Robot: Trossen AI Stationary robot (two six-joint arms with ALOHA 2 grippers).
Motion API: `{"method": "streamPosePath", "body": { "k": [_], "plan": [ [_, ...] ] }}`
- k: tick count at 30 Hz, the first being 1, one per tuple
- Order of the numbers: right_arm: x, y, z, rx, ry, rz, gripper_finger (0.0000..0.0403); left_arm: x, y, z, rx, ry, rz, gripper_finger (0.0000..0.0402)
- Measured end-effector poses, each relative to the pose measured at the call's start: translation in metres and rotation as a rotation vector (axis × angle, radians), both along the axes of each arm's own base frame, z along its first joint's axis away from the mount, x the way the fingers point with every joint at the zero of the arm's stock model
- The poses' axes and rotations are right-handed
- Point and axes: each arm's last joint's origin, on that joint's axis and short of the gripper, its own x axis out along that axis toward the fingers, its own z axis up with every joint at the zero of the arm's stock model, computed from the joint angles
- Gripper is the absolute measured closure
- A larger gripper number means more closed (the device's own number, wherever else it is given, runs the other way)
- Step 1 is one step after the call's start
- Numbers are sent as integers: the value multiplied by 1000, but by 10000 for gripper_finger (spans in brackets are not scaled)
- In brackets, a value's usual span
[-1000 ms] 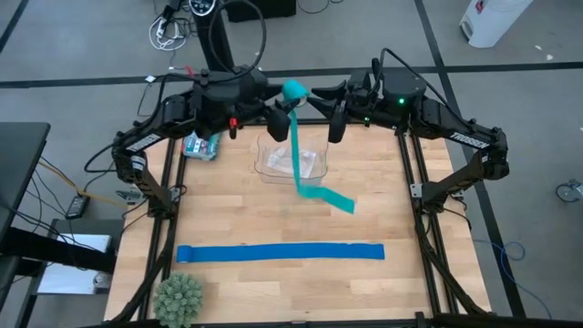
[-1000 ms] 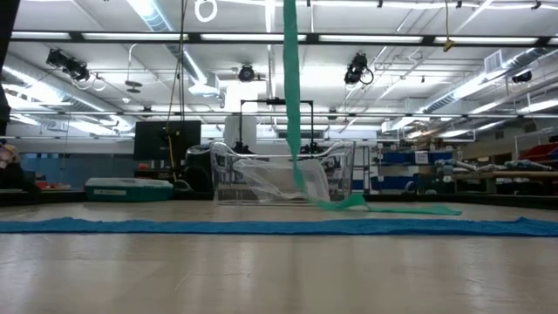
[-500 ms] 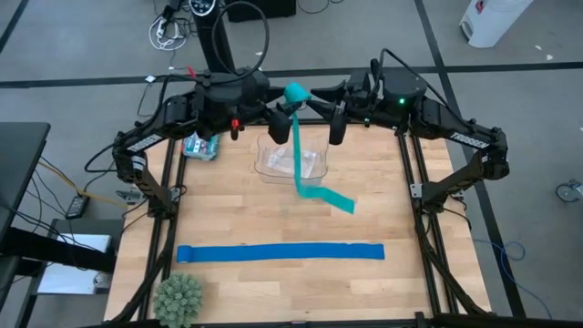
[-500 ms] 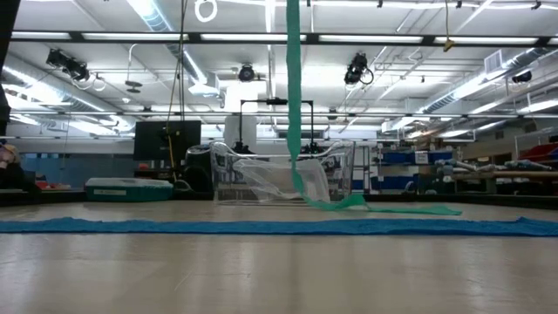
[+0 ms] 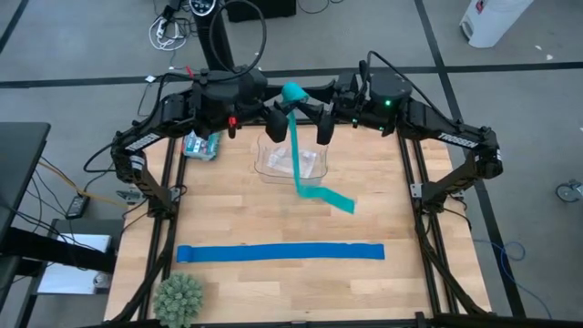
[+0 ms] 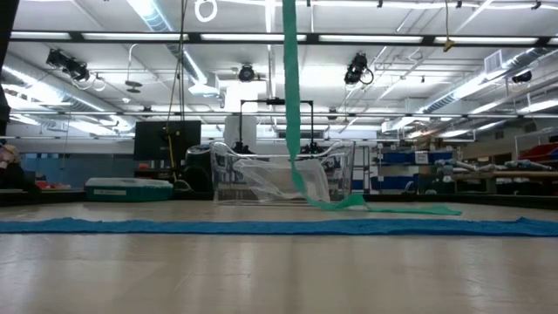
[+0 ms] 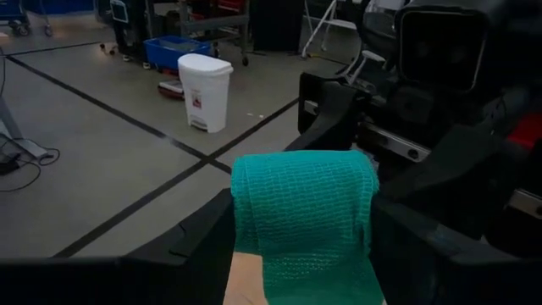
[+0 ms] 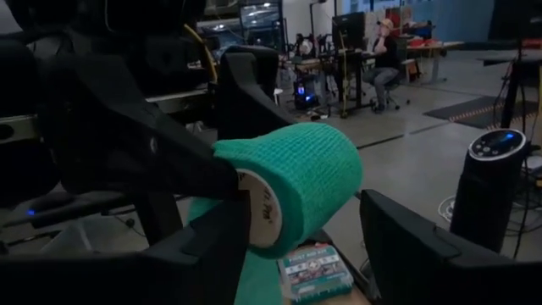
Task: Roll bandage
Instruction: Roll the green bandage
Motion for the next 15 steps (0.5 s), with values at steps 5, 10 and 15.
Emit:
{"method": "streamPosePath", "body": {
  "k": [5, 10, 15],
  "plan": [
    [0, 0, 0, -7, 2, -26, 220, 0, 0, 0, 1, -3, 6, 167],
    [0, -1, 0, -31, 12, -36, 283, 0, 0, 0, 1, 2, 3, 167],
    [-1, -1, 0, -40, 15, -34, 361, 0, 0, 0, 20, 14, 1, 167]
  ]
}}
